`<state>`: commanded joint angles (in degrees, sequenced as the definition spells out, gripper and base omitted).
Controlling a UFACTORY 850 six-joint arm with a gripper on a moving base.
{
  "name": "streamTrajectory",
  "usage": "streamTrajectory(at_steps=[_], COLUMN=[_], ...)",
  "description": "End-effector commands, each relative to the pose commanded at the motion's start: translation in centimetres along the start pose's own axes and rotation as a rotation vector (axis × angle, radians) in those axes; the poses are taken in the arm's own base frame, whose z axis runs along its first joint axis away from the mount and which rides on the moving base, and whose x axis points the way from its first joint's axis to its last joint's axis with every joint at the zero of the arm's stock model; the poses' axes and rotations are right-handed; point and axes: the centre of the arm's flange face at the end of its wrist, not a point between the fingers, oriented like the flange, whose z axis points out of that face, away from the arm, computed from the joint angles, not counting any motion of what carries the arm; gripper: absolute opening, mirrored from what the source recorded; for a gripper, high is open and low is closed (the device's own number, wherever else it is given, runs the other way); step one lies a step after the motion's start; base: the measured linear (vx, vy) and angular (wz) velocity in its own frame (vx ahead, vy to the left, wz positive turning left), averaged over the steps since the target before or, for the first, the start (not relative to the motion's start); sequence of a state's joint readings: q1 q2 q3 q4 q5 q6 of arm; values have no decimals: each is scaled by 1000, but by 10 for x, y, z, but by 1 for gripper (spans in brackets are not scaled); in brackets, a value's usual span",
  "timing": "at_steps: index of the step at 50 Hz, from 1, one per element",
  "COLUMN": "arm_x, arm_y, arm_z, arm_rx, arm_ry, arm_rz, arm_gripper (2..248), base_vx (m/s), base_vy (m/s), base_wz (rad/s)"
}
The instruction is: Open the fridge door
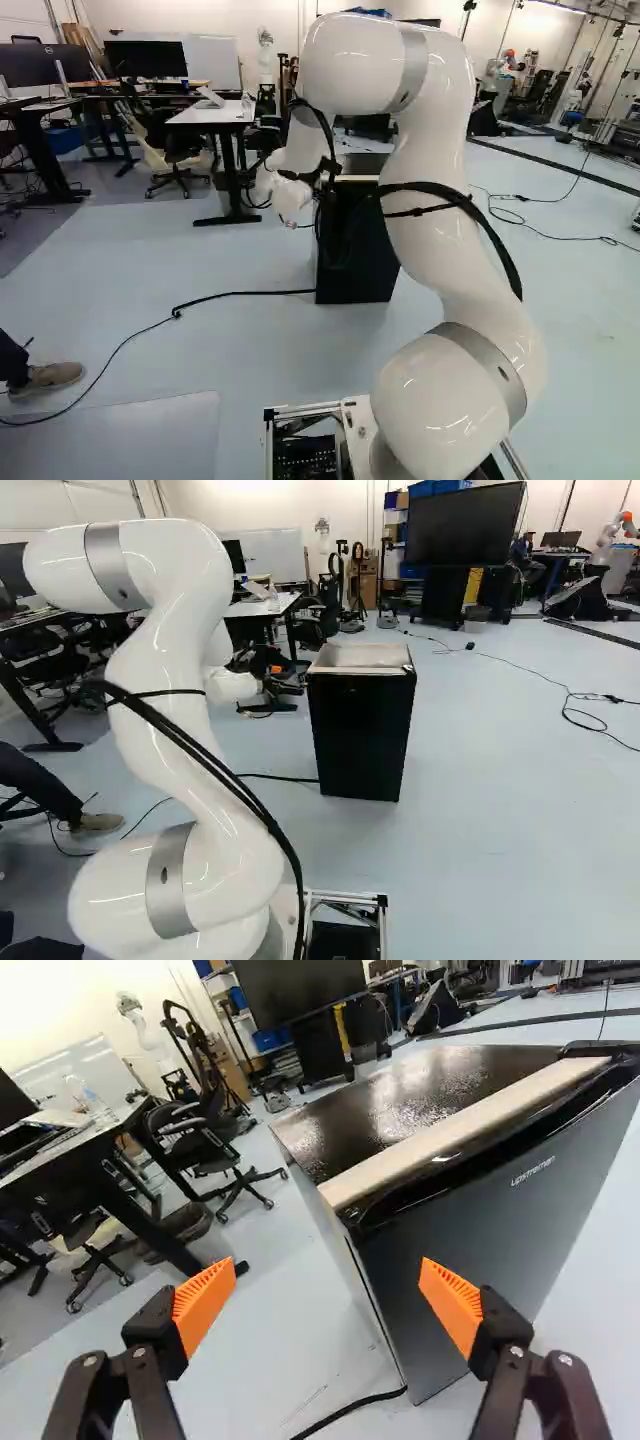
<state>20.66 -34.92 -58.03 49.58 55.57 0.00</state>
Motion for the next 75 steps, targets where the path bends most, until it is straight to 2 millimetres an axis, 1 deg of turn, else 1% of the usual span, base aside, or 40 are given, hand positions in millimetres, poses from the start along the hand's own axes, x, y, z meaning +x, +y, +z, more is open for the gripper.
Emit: streamTrajectory(at_steps=[25, 75], arm_x=[-25, -18], arm_y=[6, 12], arm_z=[17, 38], arm_rx=[-30, -91], arm_ry=[-13, 48], arm_rz=[-16, 28], arm_gripper=[247, 247], base_vx=[0, 0], base_vy=[0, 0], base_wz=[0, 0])
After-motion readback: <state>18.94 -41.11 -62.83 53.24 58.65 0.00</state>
